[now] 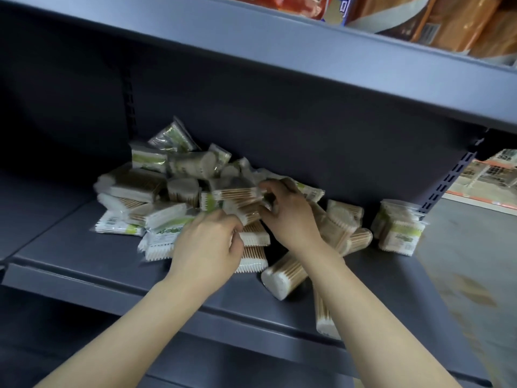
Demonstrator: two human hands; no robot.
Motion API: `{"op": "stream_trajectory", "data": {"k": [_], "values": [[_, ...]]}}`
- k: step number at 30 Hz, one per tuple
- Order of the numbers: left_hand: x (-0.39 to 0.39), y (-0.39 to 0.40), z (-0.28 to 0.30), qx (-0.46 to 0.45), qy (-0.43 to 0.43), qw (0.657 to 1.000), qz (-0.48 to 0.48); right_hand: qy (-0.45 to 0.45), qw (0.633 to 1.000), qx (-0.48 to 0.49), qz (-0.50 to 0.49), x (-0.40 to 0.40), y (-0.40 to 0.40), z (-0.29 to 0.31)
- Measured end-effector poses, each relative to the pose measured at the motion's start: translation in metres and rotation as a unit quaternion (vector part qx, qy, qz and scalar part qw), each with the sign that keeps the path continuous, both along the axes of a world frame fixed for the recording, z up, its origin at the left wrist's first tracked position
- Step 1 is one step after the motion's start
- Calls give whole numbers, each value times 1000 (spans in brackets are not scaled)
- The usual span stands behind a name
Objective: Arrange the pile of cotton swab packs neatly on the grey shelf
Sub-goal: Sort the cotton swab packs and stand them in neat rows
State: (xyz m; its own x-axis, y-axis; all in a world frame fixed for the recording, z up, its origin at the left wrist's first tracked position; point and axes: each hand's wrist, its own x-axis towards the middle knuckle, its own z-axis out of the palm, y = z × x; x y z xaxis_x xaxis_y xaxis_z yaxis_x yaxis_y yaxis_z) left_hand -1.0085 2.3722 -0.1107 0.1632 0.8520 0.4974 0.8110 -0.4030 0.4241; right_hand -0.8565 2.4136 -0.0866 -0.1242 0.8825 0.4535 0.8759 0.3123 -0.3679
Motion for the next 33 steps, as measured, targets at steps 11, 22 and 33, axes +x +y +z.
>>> {"op": "stream_trajectory", "data": {"k": [11,22,33], "values": [[-23,24,-5,0,5,999,36,-40,999,7,14,-16,27,-1],[-12,17,-5,-15,-5,999,32,-14,997,67,36,-9,19,-8],[19,-2,0,-54,5,998,19,11,990,142,19,33,-30,0]]}}
